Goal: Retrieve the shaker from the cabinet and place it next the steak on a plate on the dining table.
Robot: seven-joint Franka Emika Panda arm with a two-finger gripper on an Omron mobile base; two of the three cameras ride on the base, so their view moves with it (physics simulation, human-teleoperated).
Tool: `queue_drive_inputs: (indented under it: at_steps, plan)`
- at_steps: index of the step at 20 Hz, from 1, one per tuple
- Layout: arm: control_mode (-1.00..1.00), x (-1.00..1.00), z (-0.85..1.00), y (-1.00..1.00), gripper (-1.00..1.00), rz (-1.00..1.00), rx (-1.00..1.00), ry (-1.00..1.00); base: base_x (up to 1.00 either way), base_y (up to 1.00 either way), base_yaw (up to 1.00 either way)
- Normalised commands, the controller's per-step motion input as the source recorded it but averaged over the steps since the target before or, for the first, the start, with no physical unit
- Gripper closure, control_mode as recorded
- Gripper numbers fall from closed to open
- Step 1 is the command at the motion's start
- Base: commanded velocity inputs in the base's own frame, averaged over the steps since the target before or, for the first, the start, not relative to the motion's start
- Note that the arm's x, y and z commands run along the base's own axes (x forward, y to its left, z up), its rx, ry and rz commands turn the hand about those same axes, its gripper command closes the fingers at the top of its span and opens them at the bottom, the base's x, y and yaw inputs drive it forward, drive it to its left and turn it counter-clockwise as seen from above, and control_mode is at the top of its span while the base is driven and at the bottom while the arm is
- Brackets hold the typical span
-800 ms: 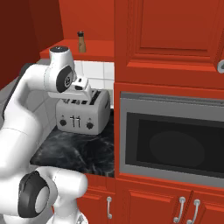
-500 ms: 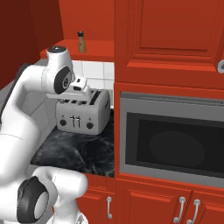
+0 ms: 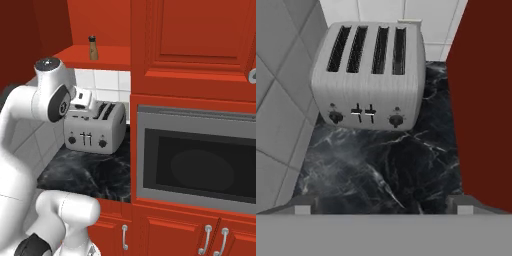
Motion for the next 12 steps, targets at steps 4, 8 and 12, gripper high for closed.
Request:
queue_drive_inputs:
  at_steps: [4,8,12]
  plan:
    - [-1.0,-0.27,0.52,0.0,-1.0,0.05,0.0,-0.2,0.0,0.0,0.0]
    - [-1.0,-0.16,0.55,0.0,-1.0,0.06,-0.01,-0.21,0.0,0.0,0.0]
    - [-1.0,-0.02,0.54,0.0,-1.0,0.05,-0.03,-0.17,0.0,0.0,0.0]
